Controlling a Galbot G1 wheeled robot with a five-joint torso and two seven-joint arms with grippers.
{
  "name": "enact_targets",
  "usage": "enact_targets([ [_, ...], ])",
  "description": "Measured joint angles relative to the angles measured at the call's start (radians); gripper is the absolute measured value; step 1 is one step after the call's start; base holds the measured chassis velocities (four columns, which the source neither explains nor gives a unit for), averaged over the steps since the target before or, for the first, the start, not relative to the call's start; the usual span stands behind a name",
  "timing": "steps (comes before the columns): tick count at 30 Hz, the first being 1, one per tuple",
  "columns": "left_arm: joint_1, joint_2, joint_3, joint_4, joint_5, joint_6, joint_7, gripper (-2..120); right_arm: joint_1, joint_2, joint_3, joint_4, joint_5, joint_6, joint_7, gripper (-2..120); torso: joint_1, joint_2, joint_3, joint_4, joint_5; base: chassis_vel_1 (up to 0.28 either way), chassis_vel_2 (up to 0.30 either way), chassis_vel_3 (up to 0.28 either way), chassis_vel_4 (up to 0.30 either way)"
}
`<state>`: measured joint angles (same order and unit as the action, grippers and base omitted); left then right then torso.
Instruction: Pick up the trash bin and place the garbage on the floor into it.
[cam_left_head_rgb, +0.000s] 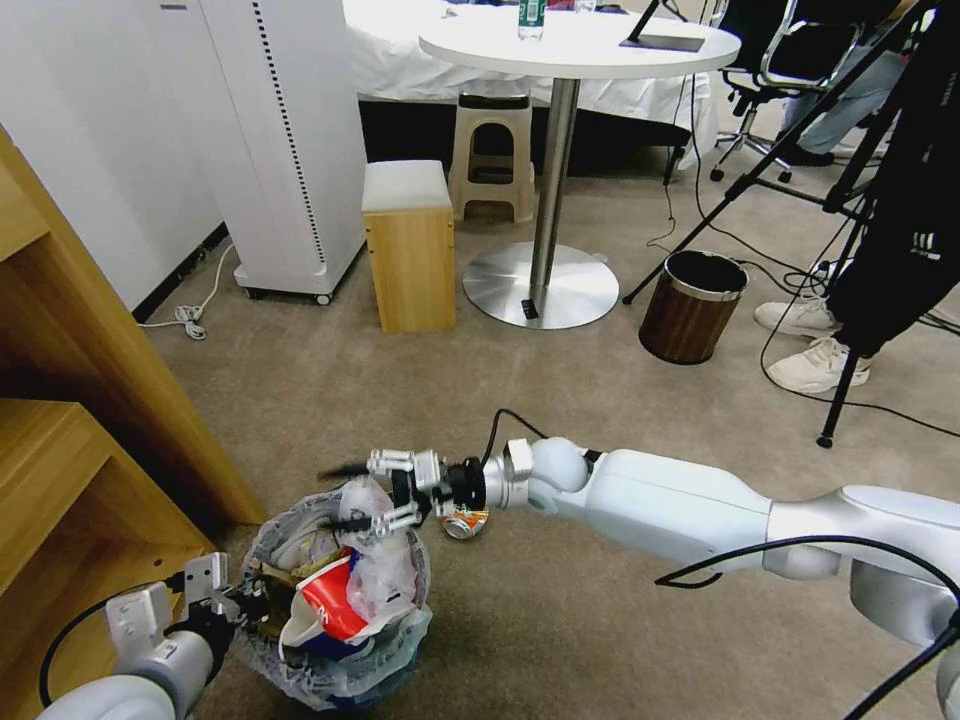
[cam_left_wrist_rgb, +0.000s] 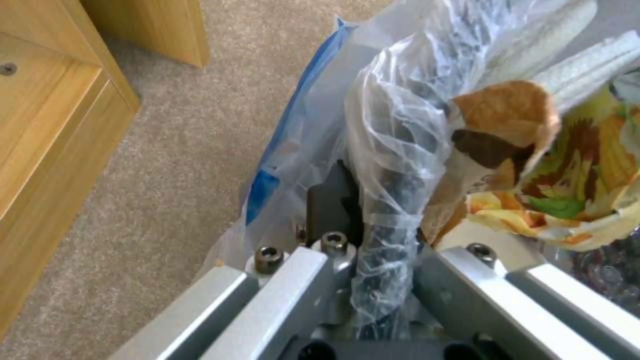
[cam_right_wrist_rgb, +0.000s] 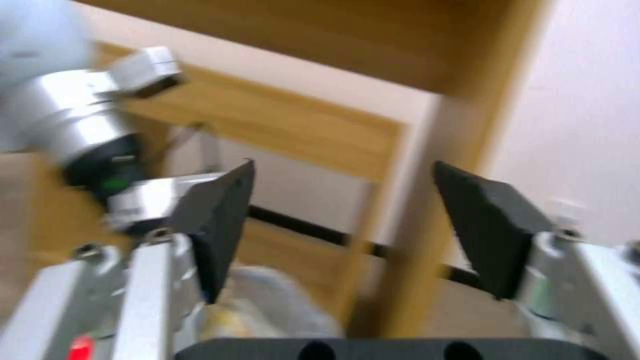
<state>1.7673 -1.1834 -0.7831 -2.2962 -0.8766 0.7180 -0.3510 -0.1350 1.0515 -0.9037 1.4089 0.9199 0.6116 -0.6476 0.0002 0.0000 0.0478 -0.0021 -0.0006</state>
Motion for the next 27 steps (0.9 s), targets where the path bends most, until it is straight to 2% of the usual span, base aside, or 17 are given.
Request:
enact_targets([
  [1, -0.002, 0.002, -0.001, 0.003, 0.0, 0.0, 0.0, 0, -0.015, -0.032, 0.051, 0.002, -0.01, -0.008, 0.037, 84, 0.0, 0.0, 0.0, -0.0001, 0.0, 0.0, 0.0, 0.0, 0.0],
  [2, -0.002, 0.002, -0.001, 0.003, 0.0, 0.0, 0.0, 0, -0.015, -0.032, 0.051, 0.002, -0.01, -0.008, 0.037, 84, 0.0, 0.0, 0.0, -0.0001, 0.0, 0.0, 0.0, 0.0, 0.0],
  [5, -0.005, 0.005, -0.001, 0.008, 0.0, -0.001, 0.0, 0, -0.061, -0.098, 0.132, 0.001, -0.007, -0.022, 0.096, 96, 0.0, 0.0, 0.0, -0.0003, 0.0, 0.0, 0.0, 0.0, 0.0],
  [7, -0.006, 0.005, -0.001, 0.009, 0.0, -0.001, 0.001, 0, -0.093, -0.123, 0.165, -0.003, -0.004, -0.028, 0.121, 99, 0.0, 0.0, 0.0, -0.0002, 0.0002, 0.0, 0.0, 0.0, 0.0],
  [12, -0.009, 0.005, 0.003, 0.01, 0.0, -0.001, 0.001, 0, -0.187, -0.172, 0.213, -0.031, 0.001, -0.038, 0.156, 100, 0.0, 0.0, 0.0, -0.0004, 0.0001, 0.0, 0.0, 0.0, 0.0],
  [15, -0.012, 0.003, 0.006, 0.011, 0.001, -0.002, 0.001, 0, -0.279, -0.197, 0.218, -0.12, -0.048, -0.012, 0.163, 100, 0.0, 0.0, 0.0, -0.0004, 0.0005, 0.0, 0.0, 0.0, 0.0],
  [16, -0.012, 0.003, 0.006, 0.011, 0.001, -0.002, 0.001, 0, -0.279, -0.197, 0.218, -0.12, -0.048, -0.012, 0.163, 100, 0.0, 0.0, 0.0, -0.0004, 0.0005, 0.0, 0.0, 0.0, 0.0],
  [19, -0.011, 0.001, 0.005, 0.01, 0.002, -0.003, 0.003, 0, -0.33, -0.205, 0.207, -0.22, -0.112, 0.015, 0.138, 100, 0.0, 0.0, 0.0, -0.0002, 0.0004, 0.0, 0.0, 0.0, 0.0],
  [21, -0.011, 0.001, 0.005, 0.01, 0.002, -0.003, 0.003, 0, -0.336, -0.207, 0.205, -0.23, -0.118, 0.015, 0.137, 100, 0.0, 0.0, 0.0, -0.0003, 0.0002, 0.0, 0.0, 0.0, 0.0],
  [27, -0.006, -0.004, 0.004, 0.004, 0.008, -0.006, 0.011, 0, -0.355, -0.216, 0.187, -0.28, -0.251, 0.007, 0.159, 100, 0.0, 0.0, 0.0, 0.0, -0.0002, 0.0, 0.0, 0.0, 0.0],
])
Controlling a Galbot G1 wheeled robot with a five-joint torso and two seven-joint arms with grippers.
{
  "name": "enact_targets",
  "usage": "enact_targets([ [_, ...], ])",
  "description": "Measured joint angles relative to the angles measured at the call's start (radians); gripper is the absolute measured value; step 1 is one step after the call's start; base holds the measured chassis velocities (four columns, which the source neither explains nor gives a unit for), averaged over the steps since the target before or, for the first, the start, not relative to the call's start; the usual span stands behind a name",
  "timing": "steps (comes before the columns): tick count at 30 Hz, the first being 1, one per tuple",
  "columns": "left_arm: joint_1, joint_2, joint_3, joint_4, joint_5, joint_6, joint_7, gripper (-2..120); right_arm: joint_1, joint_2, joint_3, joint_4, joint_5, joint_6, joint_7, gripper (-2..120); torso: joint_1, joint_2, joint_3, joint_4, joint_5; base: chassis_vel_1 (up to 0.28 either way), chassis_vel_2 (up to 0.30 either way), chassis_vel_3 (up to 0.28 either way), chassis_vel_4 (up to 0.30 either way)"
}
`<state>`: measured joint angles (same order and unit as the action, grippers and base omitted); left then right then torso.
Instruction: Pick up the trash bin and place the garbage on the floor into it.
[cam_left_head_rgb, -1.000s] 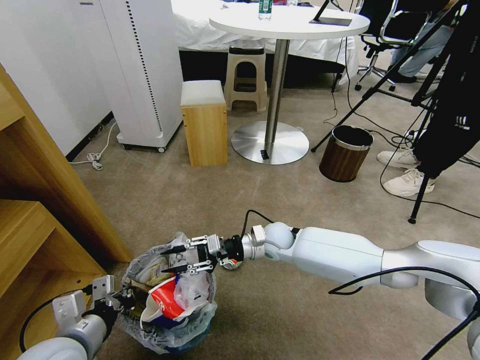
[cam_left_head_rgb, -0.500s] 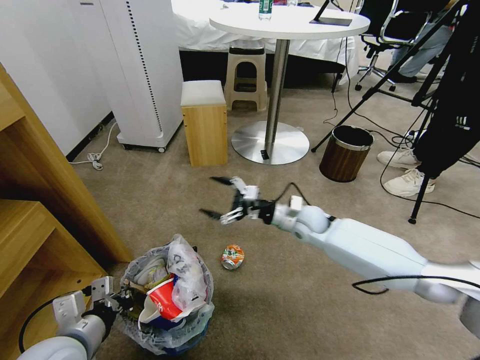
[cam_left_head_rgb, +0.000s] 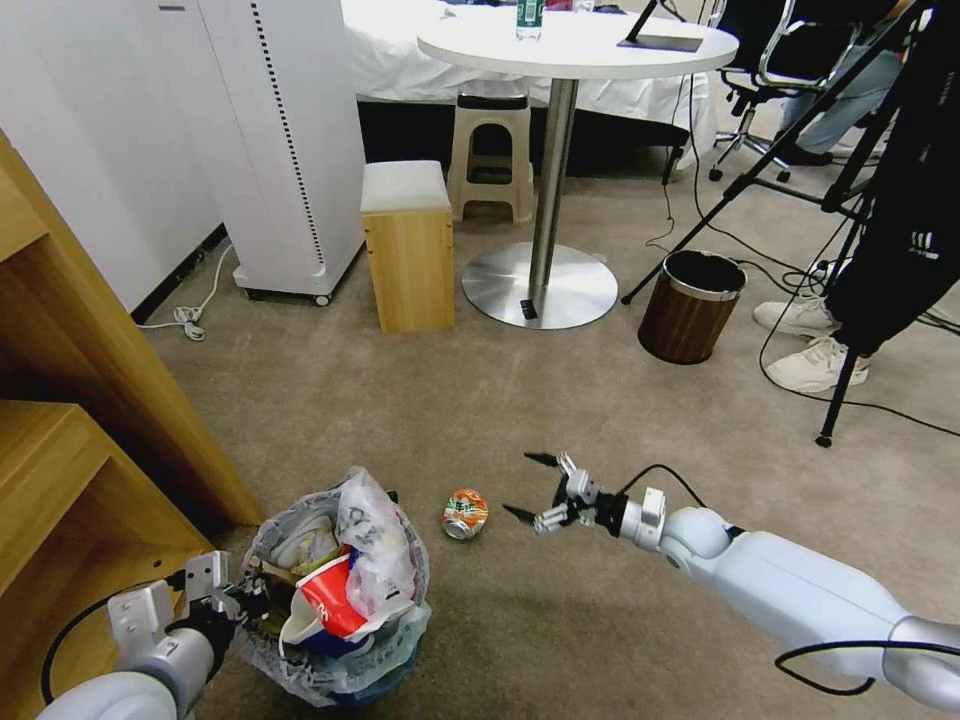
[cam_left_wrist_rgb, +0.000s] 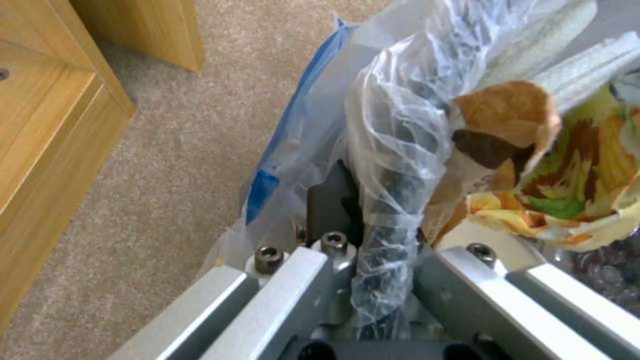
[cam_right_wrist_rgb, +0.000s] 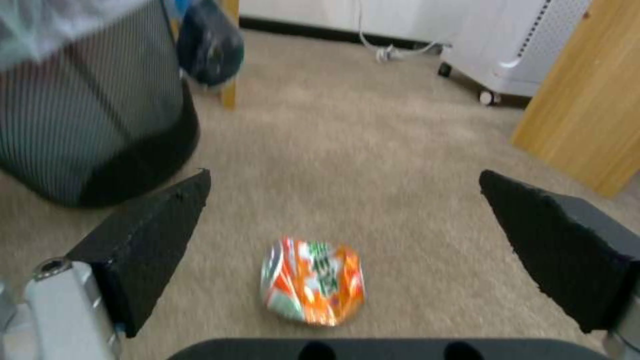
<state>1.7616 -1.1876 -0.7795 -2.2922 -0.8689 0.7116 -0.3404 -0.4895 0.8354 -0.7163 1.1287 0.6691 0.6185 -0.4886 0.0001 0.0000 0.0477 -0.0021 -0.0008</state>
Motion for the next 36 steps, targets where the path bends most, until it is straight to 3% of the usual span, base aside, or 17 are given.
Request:
enact_targets([
  [14, 0.001, -0.005, -0.001, -0.009, 0.004, -0.006, 0.005, 0, 0.008, 0.04, -0.014, -0.157, -0.231, -0.017, 0.156, 100, 0.0, 0.0, 0.0, 0.0, 0.0002, 0.0, 0.0, 0.0, 0.0],
  [17, 0.002, -0.007, 0.0, -0.011, 0.008, -0.009, 0.008, 0, 0.019, 0.065, 0.005, -0.205, -0.331, -0.036, 0.204, 100, 0.0, 0.0, 0.0, -0.0001, -0.0001, 0.0, 0.0, 0.0, 0.0],
  [22, 0.001, -0.008, 0.0, -0.015, 0.011, -0.01, 0.01, 0, 0.03, 0.094, -0.001, -0.251, -0.367, -0.053, 0.236, 100, 0.0, 0.0, 0.0, -0.0001, 0.0, 0.0, 0.0, 0.0, 0.0],
  [34, -0.006, -0.013, 0.006, -0.02, 0.013, -0.01, 0.013, 0, 0.062, 0.25, -0.001, -0.411, -0.462, -0.073, 0.272, 99, 0.0, 0.0, 0.0, -0.0003, -0.0004, 0.0, 0.0, 0.0, 0.0],
  [36, -0.006, -0.013, 0.007, -0.022, 0.013, -0.01, 0.013, 0, 0.076, 0.308, 0.0, -0.45, -0.496, -0.07, 0.276, 99, 0.0, 0.0, 0.0, 0.0002, 0.0, 0.0, 0.0, 0.0, 0.0],
])
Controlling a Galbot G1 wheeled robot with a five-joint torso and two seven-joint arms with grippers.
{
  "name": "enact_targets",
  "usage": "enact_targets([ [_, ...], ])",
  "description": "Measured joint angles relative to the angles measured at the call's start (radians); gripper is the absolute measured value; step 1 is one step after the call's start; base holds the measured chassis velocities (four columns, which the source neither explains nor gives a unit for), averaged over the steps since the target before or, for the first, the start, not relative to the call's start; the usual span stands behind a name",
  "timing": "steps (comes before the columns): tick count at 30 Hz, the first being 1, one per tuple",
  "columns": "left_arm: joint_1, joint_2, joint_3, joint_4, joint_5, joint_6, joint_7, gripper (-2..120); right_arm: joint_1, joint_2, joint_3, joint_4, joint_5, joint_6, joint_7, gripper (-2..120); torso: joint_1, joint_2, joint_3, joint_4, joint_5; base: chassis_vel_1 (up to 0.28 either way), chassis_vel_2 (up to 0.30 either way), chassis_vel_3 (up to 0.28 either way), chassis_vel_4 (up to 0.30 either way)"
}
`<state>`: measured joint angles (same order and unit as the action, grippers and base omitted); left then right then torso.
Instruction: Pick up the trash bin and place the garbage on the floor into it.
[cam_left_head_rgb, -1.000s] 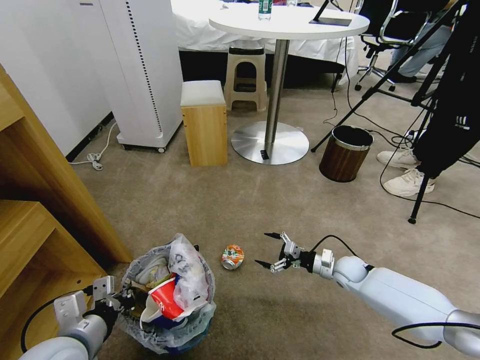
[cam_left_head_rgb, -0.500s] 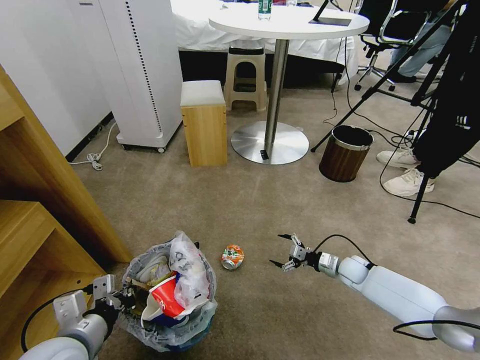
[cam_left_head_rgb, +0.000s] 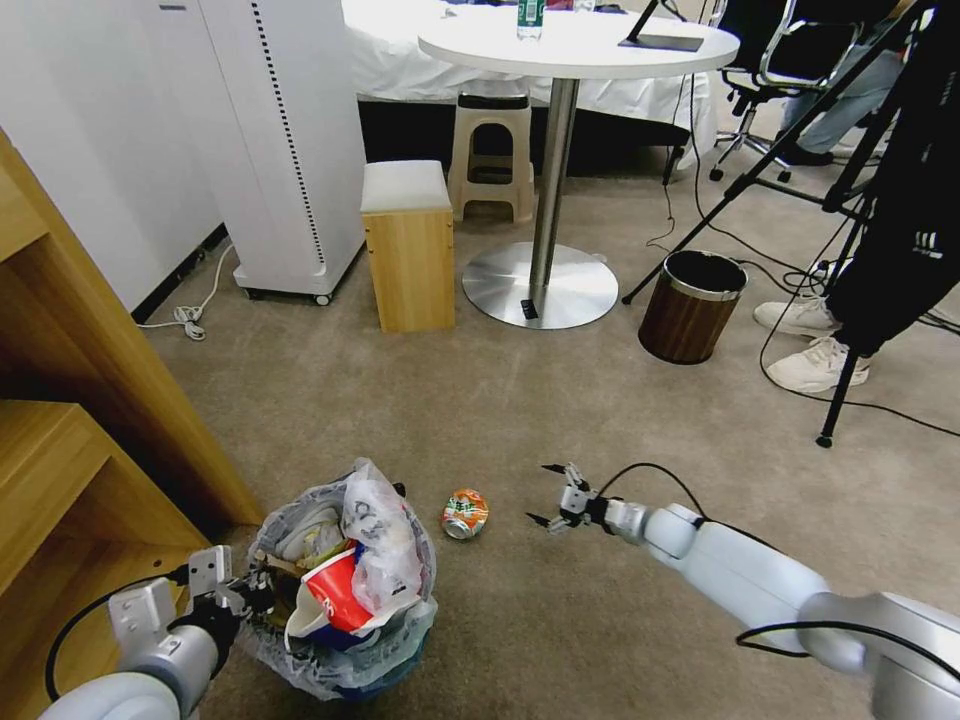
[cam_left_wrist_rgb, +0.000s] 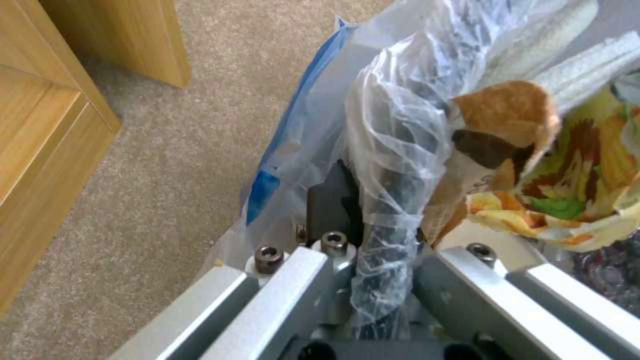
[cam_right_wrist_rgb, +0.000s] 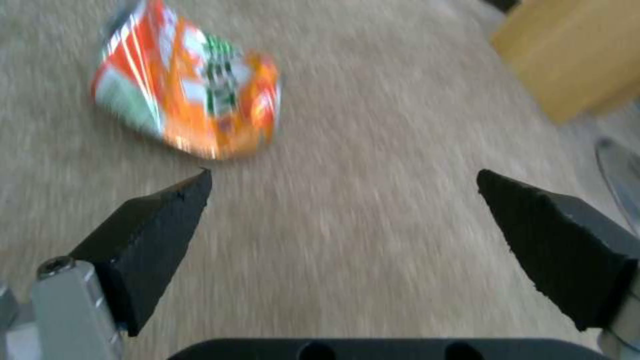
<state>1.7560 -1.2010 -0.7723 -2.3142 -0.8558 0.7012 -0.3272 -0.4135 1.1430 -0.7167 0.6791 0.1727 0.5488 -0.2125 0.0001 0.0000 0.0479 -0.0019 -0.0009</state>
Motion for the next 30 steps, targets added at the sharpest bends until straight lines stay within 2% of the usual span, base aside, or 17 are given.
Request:
enact_targets([
  [6, -0.001, -0.001, 0.0, -0.005, -0.001, -0.001, 0.0, 0, 0.016, 0.073, -0.01, -0.055, -0.028, 0.009, 0.002, 99, 0.0, 0.0, 0.0, -0.0002, -0.0001, 0.0, 0.0, 0.0, 0.0],
  [11, 0.001, -0.007, 0.0, -0.014, -0.001, -0.002, 0.0, 0, 0.019, 0.105, -0.023, -0.08, -0.044, 0.014, 0.003, 98, 0.0, 0.0, 0.0, -0.0003, 0.0, 0.0, 0.0, 0.0, 0.0],
  [18, 0.001, -0.007, -0.005, -0.015, -0.002, -0.005, 0.001, 0, 0.005, 0.095, -0.036, -0.053, -0.039, 0.016, -0.008, 98, 0.0, 0.0, 0.0, -0.0003, -0.0001, 0.0, 0.0, 0.0, 0.0],
  [30, 0.001, -0.005, -0.009, -0.02, -0.005, -0.008, 0.001, 0, 0.001, 0.125, -0.033, -0.13, -0.088, 0.023, -0.012, 98, 0.0, 0.0, 0.0, -0.0004, 0.0001, 0.0, 0.0, 0.0, 0.0],
])
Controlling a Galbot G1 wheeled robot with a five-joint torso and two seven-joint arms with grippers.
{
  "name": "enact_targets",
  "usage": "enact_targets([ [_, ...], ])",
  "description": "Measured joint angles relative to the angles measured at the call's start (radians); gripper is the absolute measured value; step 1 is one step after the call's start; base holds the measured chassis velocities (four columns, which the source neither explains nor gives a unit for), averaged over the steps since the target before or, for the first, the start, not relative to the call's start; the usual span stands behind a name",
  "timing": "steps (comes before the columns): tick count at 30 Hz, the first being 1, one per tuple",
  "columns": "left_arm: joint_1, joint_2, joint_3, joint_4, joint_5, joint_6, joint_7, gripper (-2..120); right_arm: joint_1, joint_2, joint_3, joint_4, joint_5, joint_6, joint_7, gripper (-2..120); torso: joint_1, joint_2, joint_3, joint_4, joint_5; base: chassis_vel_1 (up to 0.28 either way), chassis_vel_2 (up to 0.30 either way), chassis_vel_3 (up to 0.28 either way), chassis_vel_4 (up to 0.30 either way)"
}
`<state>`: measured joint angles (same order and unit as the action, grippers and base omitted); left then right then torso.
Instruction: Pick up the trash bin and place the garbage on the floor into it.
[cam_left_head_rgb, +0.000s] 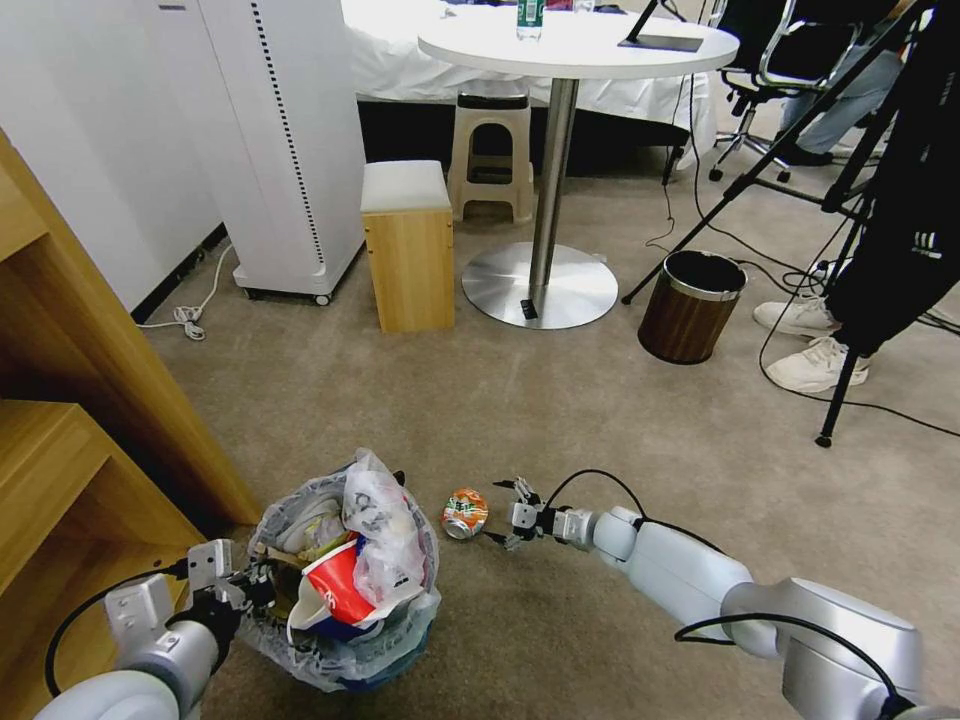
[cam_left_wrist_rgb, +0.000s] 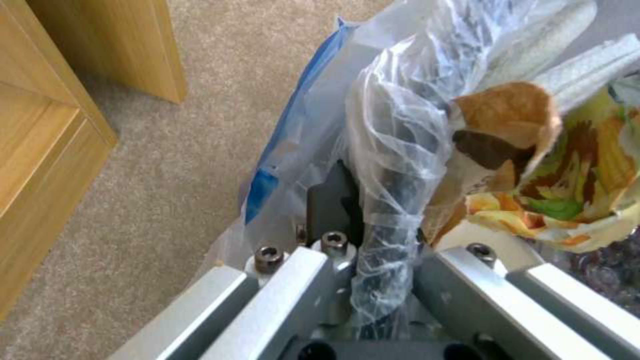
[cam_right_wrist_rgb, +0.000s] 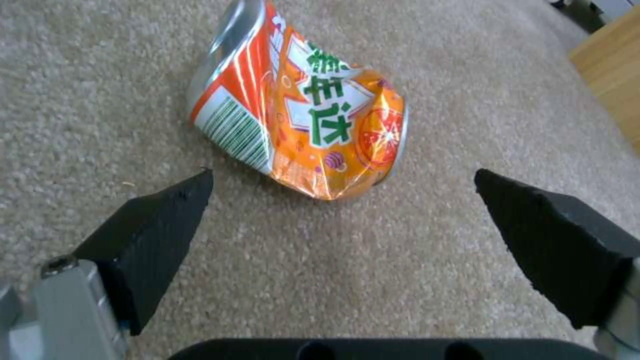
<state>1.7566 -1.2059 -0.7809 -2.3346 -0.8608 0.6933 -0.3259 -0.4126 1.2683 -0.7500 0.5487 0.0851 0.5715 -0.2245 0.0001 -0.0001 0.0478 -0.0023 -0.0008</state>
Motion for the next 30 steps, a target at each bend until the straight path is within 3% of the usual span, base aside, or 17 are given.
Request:
enact_targets([
  [10, 0.006, -0.008, -0.002, -0.005, 0.004, -0.006, 0.003, 0, 0.024, 0.052, 0.058, -0.092, -0.155, 0.029, 0.031, 96, 0.0, 0.0, 0.0, 0.0001, 0.0, 0.0, 0.0, 0.0, 0.0],
  [23, 0.005, -0.018, 0.0, -0.014, 0.013, -0.011, 0.007, 0, 0.05, 0.067, 0.059, -0.085, -0.245, 0.037, 0.06, 93, 0.0, 0.0, 0.0, 0.0001, -0.0001, 0.0, 0.0, 0.0, 0.0],
  [30, 0.003, -0.023, 0.003, -0.018, 0.015, -0.014, 0.008, 0, 0.046, 0.087, 0.054, -0.098, -0.277, 0.037, 0.079, 100, 0.0, 0.0, 0.0, 0.0002, 0.0, 0.0, 0.0, 0.0, 0.0],
])
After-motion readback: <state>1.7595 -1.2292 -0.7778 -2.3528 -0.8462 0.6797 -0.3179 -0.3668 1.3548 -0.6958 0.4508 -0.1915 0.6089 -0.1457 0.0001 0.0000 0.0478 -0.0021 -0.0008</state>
